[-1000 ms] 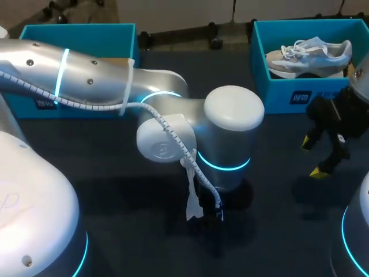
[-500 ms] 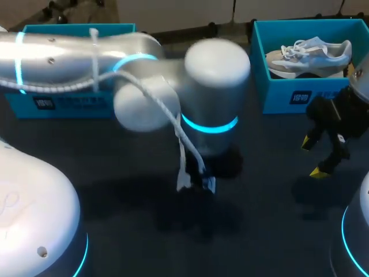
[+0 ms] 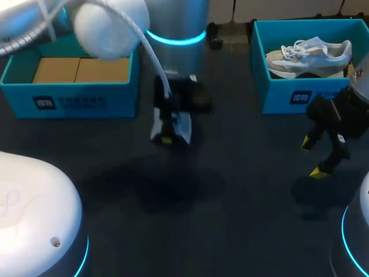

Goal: Take the shoe out of the shoebox, open the shoe tongue, remove and reinsert the insole, then place the shoe into the shoebox

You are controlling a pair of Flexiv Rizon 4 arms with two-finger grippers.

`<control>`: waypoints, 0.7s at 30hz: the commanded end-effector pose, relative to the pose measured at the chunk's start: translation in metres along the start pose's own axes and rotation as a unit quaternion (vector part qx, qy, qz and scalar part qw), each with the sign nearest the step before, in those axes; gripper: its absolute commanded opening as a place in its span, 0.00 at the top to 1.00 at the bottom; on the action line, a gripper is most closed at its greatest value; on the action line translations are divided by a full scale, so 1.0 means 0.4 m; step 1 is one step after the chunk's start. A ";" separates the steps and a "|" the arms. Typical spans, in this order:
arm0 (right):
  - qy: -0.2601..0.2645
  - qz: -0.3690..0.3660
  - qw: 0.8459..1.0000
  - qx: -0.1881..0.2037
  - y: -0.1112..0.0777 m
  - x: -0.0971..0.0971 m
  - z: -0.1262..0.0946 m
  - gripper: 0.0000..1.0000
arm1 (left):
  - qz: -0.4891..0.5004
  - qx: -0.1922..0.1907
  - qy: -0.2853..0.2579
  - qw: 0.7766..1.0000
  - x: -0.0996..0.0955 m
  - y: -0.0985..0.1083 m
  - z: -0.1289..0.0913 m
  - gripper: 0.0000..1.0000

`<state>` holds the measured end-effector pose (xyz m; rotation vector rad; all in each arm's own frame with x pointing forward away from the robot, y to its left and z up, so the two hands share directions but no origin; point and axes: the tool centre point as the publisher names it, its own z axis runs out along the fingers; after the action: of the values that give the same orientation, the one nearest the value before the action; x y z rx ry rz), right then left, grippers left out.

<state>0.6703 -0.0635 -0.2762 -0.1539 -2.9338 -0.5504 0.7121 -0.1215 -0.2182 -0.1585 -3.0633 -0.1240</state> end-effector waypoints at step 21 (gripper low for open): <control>0.000 0.000 1.000 0.001 0.000 0.000 0.001 0.00 | 0.034 -0.040 0.009 0.999 -0.091 0.230 -0.132 1.00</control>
<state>0.6703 -0.0635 -0.2761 -0.1539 -2.9339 -0.5504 0.7615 -0.0391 -0.1631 -0.2621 -3.0310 -0.2420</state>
